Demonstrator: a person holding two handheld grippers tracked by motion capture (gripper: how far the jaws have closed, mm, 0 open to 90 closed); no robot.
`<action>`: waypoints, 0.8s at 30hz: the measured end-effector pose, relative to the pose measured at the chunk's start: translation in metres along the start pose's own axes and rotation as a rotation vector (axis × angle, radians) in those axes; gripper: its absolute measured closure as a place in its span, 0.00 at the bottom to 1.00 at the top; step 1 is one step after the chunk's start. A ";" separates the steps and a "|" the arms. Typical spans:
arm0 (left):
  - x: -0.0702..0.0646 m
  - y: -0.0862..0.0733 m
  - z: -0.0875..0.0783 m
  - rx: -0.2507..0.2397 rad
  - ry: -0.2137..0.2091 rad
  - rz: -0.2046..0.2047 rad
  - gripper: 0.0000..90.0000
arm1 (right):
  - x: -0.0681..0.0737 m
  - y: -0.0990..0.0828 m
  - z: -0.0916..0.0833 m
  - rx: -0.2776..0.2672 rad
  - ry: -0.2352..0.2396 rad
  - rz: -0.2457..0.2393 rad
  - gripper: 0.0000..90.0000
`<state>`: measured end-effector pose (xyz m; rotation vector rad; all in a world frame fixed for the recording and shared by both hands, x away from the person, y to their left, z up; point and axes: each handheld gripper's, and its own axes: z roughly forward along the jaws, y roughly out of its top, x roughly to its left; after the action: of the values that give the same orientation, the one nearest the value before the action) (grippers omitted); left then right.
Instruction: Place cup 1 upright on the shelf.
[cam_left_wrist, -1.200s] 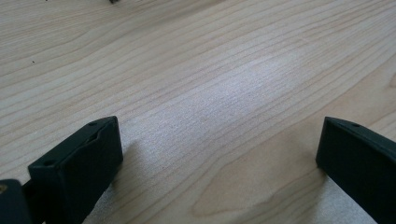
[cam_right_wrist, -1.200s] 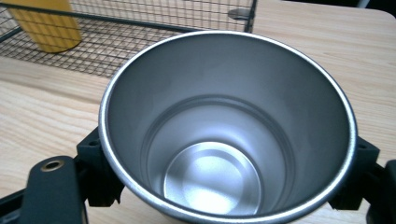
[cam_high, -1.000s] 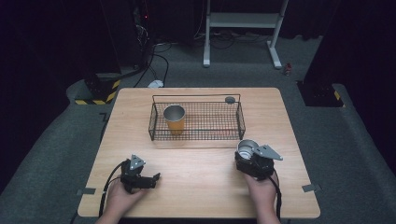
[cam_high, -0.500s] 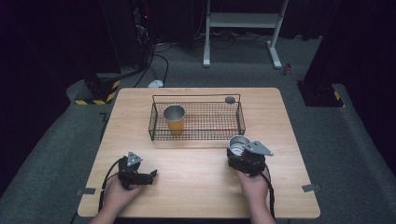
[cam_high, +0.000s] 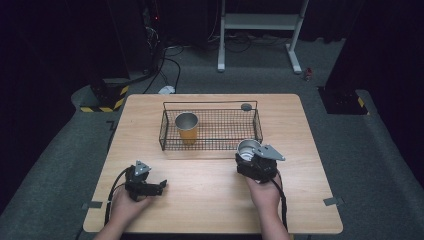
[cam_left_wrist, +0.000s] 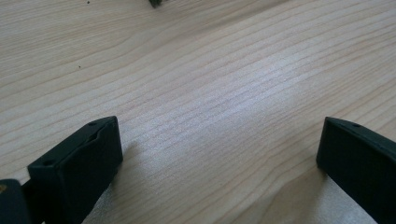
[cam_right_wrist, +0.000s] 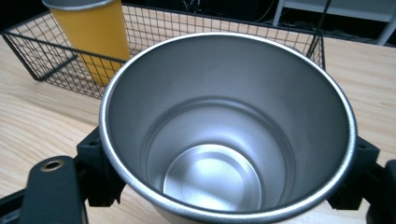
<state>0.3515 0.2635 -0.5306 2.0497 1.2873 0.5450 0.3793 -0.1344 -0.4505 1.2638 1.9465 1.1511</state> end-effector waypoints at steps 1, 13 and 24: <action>0.000 0.000 0.000 0.000 0.000 0.000 0.01 | 0.000 0.001 0.000 0.000 0.003 0.001 0.20; -0.001 0.000 0.001 -0.002 0.010 -0.014 0.01 | -0.005 0.025 0.003 -0.045 0.010 0.025 0.20; -0.001 0.000 0.001 -0.002 0.011 -0.014 0.01 | -0.012 0.051 0.008 -0.069 0.000 0.035 0.20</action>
<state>0.3520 0.2627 -0.5308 2.0375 1.3058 0.5518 0.4133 -0.1326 -0.4096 1.2659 1.8747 1.2247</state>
